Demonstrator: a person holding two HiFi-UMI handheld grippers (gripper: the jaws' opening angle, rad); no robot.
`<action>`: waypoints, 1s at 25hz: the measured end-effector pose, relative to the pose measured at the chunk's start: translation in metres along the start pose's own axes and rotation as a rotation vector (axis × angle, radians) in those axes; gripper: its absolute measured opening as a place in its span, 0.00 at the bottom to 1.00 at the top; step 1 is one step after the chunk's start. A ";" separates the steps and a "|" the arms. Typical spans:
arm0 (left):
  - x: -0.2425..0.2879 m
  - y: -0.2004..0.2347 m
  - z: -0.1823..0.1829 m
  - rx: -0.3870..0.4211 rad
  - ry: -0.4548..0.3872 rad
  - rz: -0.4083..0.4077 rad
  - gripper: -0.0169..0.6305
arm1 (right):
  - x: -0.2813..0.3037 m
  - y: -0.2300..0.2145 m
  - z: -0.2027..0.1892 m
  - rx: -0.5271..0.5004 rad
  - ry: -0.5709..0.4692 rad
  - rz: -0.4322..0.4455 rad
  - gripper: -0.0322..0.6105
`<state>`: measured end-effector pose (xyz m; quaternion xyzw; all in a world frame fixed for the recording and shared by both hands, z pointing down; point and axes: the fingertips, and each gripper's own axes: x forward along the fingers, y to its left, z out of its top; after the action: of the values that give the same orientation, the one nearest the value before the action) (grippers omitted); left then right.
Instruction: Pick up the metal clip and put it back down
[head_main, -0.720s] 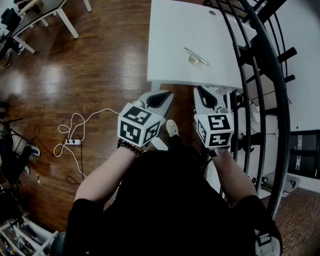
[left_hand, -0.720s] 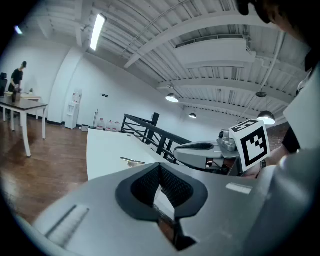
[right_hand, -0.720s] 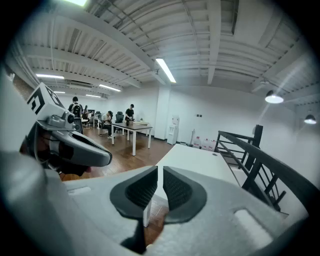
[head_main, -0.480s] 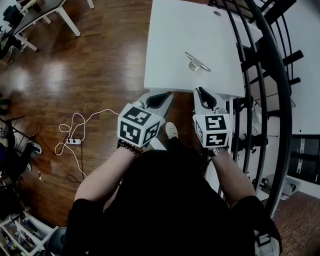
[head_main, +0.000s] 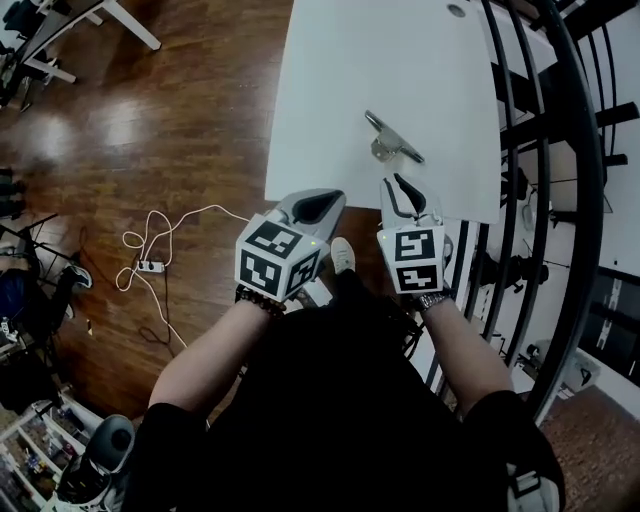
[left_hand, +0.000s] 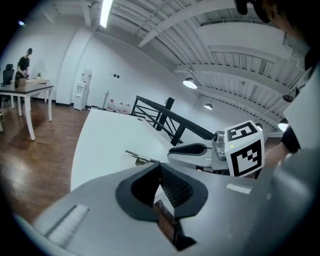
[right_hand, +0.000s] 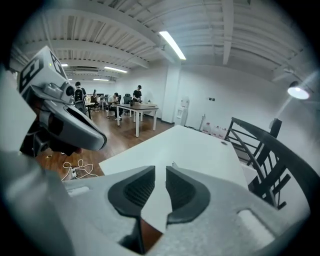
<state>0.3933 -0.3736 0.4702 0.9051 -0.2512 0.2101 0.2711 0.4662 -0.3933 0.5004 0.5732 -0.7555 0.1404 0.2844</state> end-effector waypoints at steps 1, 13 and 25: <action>0.008 0.003 0.001 -0.010 0.007 0.005 0.05 | 0.008 -0.005 -0.003 -0.014 0.012 0.004 0.13; 0.067 0.033 -0.013 -0.129 0.089 0.084 0.05 | 0.087 -0.042 -0.053 -0.217 0.133 0.048 0.20; 0.072 0.051 -0.021 -0.168 0.123 0.128 0.05 | 0.123 -0.047 -0.073 -0.306 0.183 0.055 0.21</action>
<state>0.4154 -0.4222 0.5431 0.8467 -0.3083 0.2602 0.3470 0.5083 -0.4655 0.6262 0.4872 -0.7545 0.0830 0.4318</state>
